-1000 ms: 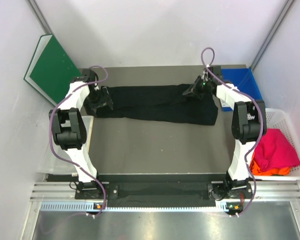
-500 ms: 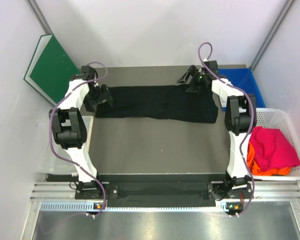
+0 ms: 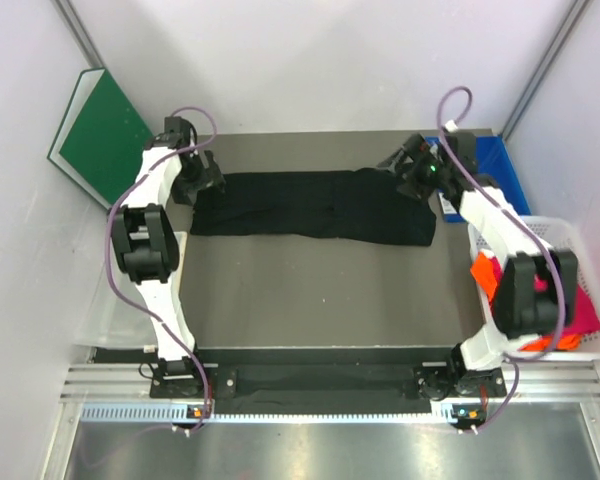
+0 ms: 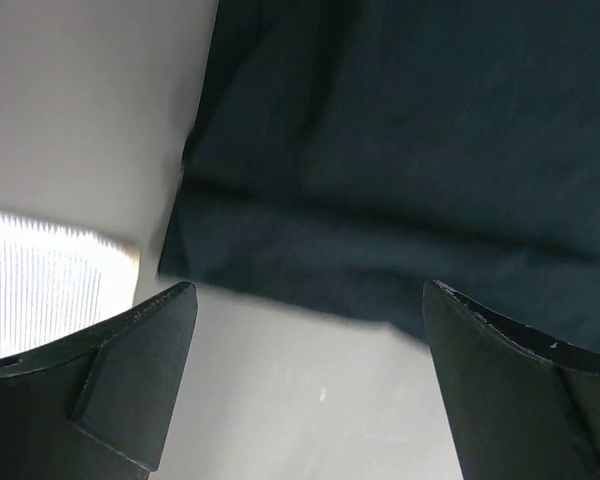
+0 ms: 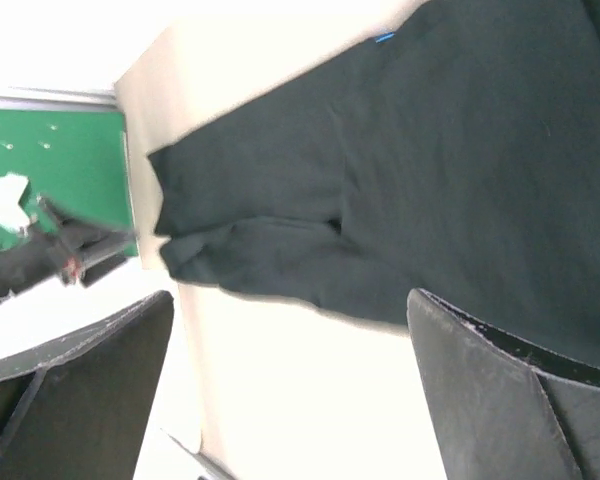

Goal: Fold and stack the t-shirts
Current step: Fold the other side of the tshirt into a rectangle

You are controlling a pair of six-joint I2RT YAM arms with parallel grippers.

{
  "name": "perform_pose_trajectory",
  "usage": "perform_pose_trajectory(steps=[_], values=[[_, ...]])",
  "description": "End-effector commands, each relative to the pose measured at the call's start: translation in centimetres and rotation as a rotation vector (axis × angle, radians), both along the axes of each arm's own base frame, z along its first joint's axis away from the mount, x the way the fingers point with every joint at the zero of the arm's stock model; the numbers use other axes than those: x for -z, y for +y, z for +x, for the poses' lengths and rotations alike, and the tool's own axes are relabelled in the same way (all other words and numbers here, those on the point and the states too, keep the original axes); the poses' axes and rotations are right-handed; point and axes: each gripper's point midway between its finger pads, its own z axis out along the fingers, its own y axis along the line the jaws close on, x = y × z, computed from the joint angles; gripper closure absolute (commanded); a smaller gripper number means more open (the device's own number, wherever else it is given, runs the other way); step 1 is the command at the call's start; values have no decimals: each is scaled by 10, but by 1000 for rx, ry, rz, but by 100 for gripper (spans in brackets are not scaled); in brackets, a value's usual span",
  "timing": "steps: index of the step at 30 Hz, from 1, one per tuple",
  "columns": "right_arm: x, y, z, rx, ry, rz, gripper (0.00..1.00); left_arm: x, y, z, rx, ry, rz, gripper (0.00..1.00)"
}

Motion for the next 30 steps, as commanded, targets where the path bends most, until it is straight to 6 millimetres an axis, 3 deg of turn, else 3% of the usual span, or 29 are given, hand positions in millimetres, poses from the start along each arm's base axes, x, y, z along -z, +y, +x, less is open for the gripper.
perform_pose_trajectory(steps=[1, 2, 3, 6, 10, 19, 30], values=[[22, -37, -56, 186, 159, 91, 0, 6, 4, 40, -2, -55, 21, 1], [28, -41, -63, 209, 180, 106, 0, 10, 4, 49, -5, -61, 22, 1], [45, -42, -79, 231, 247, 125, 0, 11, 5, 56, -7, -73, 21, 1], [61, -41, -104, 253, 313, 155, 0, 23, 11, 70, -36, -80, 46, 1], [68, -41, -119, 291, 341, 194, 1, 32, 10, 87, -52, -118, 34, 1], [104, -43, -120, 343, 413, 203, 2, 45, 18, 97, -71, -111, 71, 1], [140, -38, -88, 386, 471, 146, 5, 61, 26, 93, -123, -66, 106, 1]])
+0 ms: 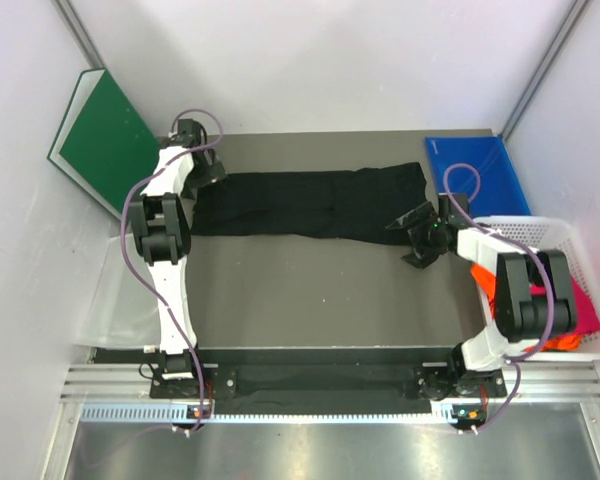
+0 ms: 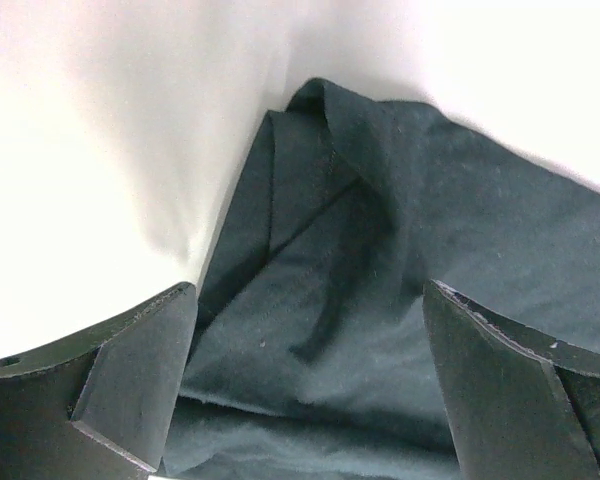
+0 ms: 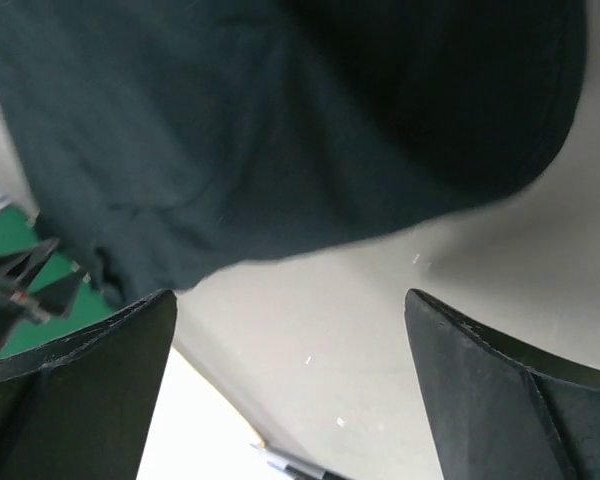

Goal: Fold and stack the t-shirts
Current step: Fold the other side of the tshirt into a rectangle, then rotate the tshirt 90 degrees

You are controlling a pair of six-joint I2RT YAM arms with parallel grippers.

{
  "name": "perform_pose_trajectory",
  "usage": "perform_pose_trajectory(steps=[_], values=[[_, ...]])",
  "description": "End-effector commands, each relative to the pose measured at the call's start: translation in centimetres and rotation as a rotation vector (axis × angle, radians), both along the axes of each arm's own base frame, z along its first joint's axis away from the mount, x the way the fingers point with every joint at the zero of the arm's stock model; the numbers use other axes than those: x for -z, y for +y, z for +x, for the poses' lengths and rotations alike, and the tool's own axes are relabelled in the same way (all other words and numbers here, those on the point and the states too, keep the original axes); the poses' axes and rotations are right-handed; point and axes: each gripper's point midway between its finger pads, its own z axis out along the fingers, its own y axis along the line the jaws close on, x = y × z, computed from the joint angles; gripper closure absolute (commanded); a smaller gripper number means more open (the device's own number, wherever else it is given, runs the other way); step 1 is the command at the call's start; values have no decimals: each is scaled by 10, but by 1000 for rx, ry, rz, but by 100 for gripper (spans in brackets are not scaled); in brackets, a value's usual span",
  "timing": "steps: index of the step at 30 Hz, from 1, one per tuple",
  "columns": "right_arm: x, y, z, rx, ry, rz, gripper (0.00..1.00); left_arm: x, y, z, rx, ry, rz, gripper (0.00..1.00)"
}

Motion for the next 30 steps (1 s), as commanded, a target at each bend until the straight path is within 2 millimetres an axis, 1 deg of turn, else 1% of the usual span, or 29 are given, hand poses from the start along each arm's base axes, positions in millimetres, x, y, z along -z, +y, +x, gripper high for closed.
perform_pose_trajectory(steps=[1, 2, 3, 5, 6, 7, 8, 9, 10, 11, 12, 13, 14, 16, 19, 20, 21, 22, 23, 24, 25, 26, 27, 28, 29, 30], values=[[-3, 4, 26, 18, -27, -44, 5, 0, 3, 11, -37, -20, 9, 1], [-5, 3, 32, 22, -37, -59, 5, 0, 4, 11, -48, -20, 8, 1], [-1, 4, 33, 22, -25, -65, 6, 1, 4, 13, -48, -23, 7, 1], [-1, 5, 37, 23, -26, -74, 8, 7, 3, 14, -52, -12, 1, 3], [2, 6, 37, 22, -20, -77, 8, 5, 3, 16, -56, -17, 2, 4], [2, 7, 38, 26, -18, -75, 9, 12, 3, 15, -59, 1, 1, 6], [2, 6, 38, 28, -19, -80, 11, 14, 3, 16, -60, 4, -4, 9], [2, 7, 38, 29, -20, -80, 18, 16, 1, 18, -53, 4, -12, 24], [2, 6, 37, 36, -17, -82, 48, 19, 0, 18, -54, 9, -22, 44], [3, 5, 37, 44, -14, -88, 62, 20, -1, 17, -57, 15, -30, 83], [3, 5, 35, 46, -12, -89, 71, 21, 1, 17, -71, 20, -22, 100], [3, 4, 35, 47, -7, -91, 82, 22, 2, 15, -86, 25, -22, 100], [3, 4, 35, 46, -7, -95, 85, 23, 3, 13, -91, 35, -16, 100], [4, 3, 35, 44, -4, -101, 91, 23, 4, 10, -91, 43, -9, 100], [3, 1, 38, 34, -14, -124, 93, 20, 1, 1, -75, 67, -26, 100], [1, 1, 43, 27, -16, -136, 93, 18, 1, -3, -74, 72, -28, 100], [0, -1, 45, 19, -18, -149, 93, 19, 0, -14, -75, 93, -30, 100], [-7, -1, 56, -6, -50, -173, 93, 21, -1, -20, -70, 109, -33, 100], [-2, -1, 59, -26, -41, -186, 94, 22, -5, -27, -66, 122, -53, 100], [-1, -1, 61, -45, -31, -200, 94, 27, -9, -45, -67, 170, -72, 100], [-12, 0, 74, -82, -72, -225, 94, 29, -12, -55, -71, 200, -91, 100], [-4, -1, 77, -103, -58, -241, 94, 31, -18, -66, -75, 237, -124, 100], [-5, -1, 82, -122, -65, -254, 94, 37, -21, -86, -85, 296, -135, 100], [-14, -1, 93, -160, -93, -281, 94, 38, -31, -95, -72, 316, -187, 100], [-7, -1, 97, -180, -80, -296, 95, 42, -35, -105, -73, 337, -205, 100], [-7, -1, 102, -200, -84, -304, 95, 44, -41, -125, -72, 373, -235, 100]])
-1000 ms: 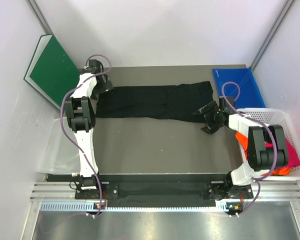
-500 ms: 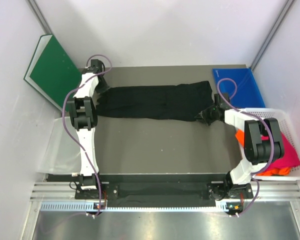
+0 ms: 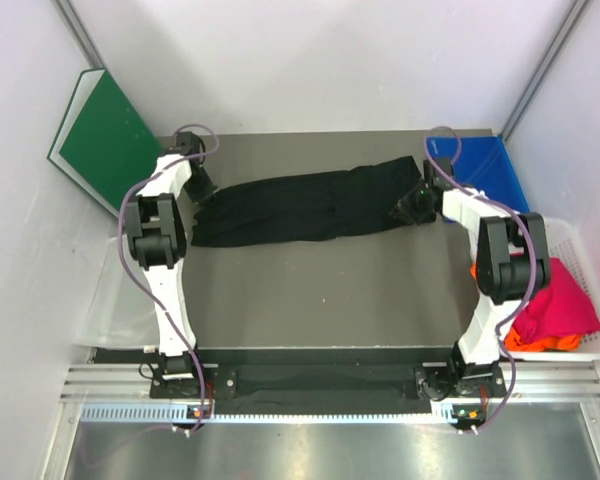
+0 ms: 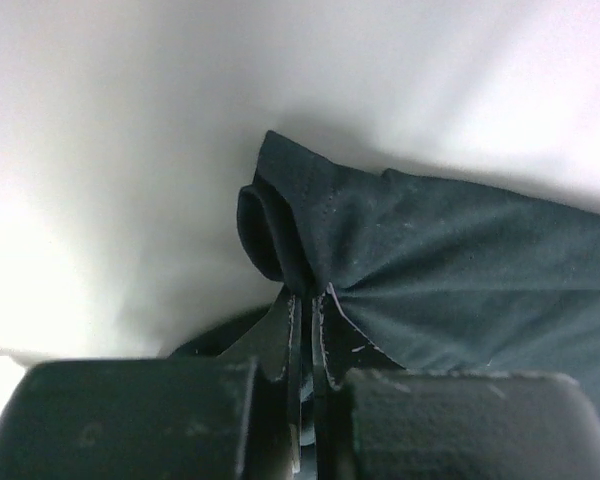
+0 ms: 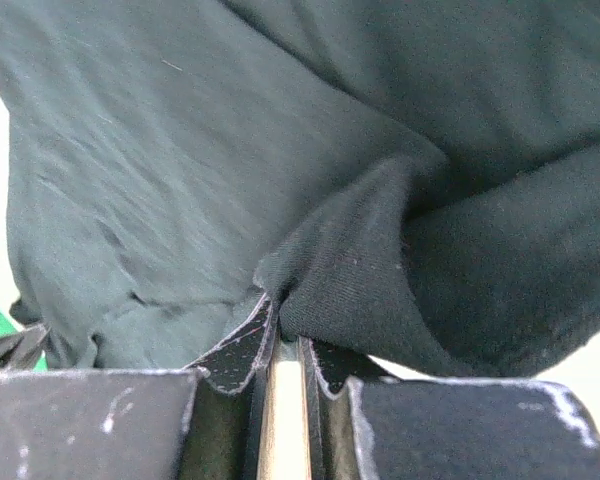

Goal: Fold and stack the t-shirts
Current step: Rotate the tshirt 90 degrees

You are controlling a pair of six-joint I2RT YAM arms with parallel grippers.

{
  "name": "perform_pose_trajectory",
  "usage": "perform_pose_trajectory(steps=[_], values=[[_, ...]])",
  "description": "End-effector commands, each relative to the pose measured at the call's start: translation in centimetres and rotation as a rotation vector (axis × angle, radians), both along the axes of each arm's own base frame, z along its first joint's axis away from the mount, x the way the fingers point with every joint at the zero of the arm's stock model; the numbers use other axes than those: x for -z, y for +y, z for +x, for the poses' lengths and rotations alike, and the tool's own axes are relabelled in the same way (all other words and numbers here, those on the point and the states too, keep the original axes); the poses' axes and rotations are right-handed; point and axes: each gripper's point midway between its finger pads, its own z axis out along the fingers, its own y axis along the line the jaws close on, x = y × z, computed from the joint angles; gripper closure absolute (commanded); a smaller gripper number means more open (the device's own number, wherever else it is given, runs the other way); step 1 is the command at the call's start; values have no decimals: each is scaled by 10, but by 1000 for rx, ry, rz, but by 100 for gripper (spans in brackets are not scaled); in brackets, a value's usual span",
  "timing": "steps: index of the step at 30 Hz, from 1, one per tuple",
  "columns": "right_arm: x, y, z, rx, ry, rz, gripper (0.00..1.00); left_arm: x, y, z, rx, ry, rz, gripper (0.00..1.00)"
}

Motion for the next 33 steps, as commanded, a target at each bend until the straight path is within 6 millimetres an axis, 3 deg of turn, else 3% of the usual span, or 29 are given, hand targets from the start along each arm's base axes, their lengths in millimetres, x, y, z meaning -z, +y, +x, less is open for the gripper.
perform_pose_trajectory(steps=[1, 2, 4, 12, 15, 16, 18, 19, 20, 23, 25, 29, 33], values=[[-19, 0, 36, -156, -79, -120, 95, 24, -28, -98, 2, 282, -150, 100], [-10, -1, 39, -169, -57, -130, 95, 24, -30, -106, 4, 292, -158, 100], [-16, -1, 51, -196, -78, -150, 95, 22, -33, -128, 10, 321, -166, 100], [-4, 4, 78, -262, -80, -165, 94, 9, -53, -206, 25, 401, -252, 100], [-4, 9, 88, -295, -115, -158, 93, 7, -68, -242, 61, 445, -271, 100], [-13, 14, 96, -317, -146, -142, 93, 7, -72, -252, 70, 458, -274, 100], [-3, 20, 100, -361, -134, -129, 91, 6, -87, -281, 123, 499, -269, 100], [-11, 25, 108, -382, -161, -109, 91, 5, -92, -291, 138, 514, -267, 100], [-5, 28, 111, -396, -160, -99, 90, 4, -101, -307, 176, 534, -259, 100], [-11, 35, 126, -432, -211, -84, 87, 0, -121, -339, 243, 582, -267, 100], [-23, 42, 140, -453, -273, -68, 79, -2, -131, -352, 269, 603, -274, 100], [-29, 57, 160, -492, -344, -20, 68, -7, -157, -374, 363, 626, -264, 100], [-49, 85, 175, -556, -443, 15, 60, -8, -180, -380, 439, 639, -269, 100]])
